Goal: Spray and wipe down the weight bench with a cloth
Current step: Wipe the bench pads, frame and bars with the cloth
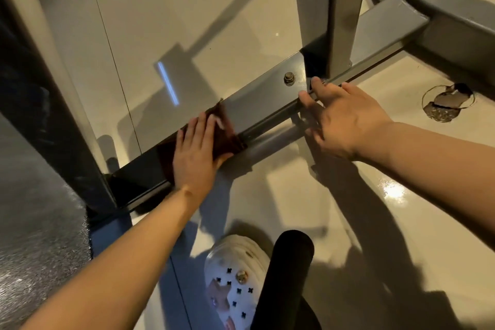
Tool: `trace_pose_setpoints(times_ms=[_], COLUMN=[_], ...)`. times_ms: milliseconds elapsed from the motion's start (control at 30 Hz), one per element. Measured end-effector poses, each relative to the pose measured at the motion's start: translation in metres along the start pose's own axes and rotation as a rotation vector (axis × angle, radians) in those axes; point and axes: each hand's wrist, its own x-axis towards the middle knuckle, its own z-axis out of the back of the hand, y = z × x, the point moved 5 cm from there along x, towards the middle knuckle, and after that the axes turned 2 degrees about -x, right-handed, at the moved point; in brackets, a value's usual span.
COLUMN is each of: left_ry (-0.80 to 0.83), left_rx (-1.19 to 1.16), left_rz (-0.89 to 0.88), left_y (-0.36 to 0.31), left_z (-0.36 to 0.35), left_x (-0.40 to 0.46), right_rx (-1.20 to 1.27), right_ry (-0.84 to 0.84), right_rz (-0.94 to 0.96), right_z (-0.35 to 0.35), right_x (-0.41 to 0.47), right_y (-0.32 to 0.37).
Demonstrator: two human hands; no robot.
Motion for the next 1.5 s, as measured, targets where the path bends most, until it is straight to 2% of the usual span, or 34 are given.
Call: trace_pose_setpoints(times_ms=[67, 200, 367, 533, 667, 867, 1000, 1067, 1167, 1300, 1400, 1500], left_ry=[0.015, -0.036, -0.017, 0.018, 0.017, 0.016, 0.040, 0.074, 0.110, 0.083, 0.122, 0.155], left_rx=[-0.034, 0.040, 0.017, 0.068, 0.072, 0.043, -0.025, -0.047, -0.047, -0.003, -0.037, 0.003], left_rz=[-0.028, -0.120, -0.230, -0.047, 0.024, -0.088, -0.234, -0.251, -0.147, 0.036, 0.136, 0.165], left_y=[-0.034, -0.078, -0.034, 0.023, 0.001, -0.070, -0.056, -0.033, 0.015, 0.078, 0.083, 0.068], left_z=[0.002, 0.000, -0.002, -0.009, -0.006, -0.003, -0.003, -0.003, -0.005, -0.005, -0.003, -0.002], left_x=[0.025, 0.053, 0.019, -0.020, -0.010, 0.048, 0.046, 0.030, -0.007, -0.060, -0.072, -0.062], right_rx=[0.008, 0.002, -0.027, -0.027, -0.012, -0.052, -0.168, -0.187, -0.178, -0.313, -0.315, -0.205], right_ry=[0.019, 0.059, 0.094, 0.073, 0.056, 0.053, 0.085, 0.101, 0.112, 0.108, 0.062, 0.052], right_rz=[-0.004, -0.013, 0.009, 0.010, -0.007, -0.033, -0.080, -0.094, -0.092, -0.050, -0.041, -0.069], right_z=[0.000, 0.002, 0.006, 0.005, 0.006, 0.011, 0.006, 0.006, 0.010, 0.016, 0.022, 0.023], right_x=[0.000, 0.001, 0.001, 0.001, 0.000, 0.003, 0.007, 0.007, 0.005, 0.004, 0.005, 0.007], right_y=[0.003, 0.004, 0.001, -0.001, 0.004, 0.011, 0.022, 0.025, 0.026, 0.022, 0.024, 0.030])
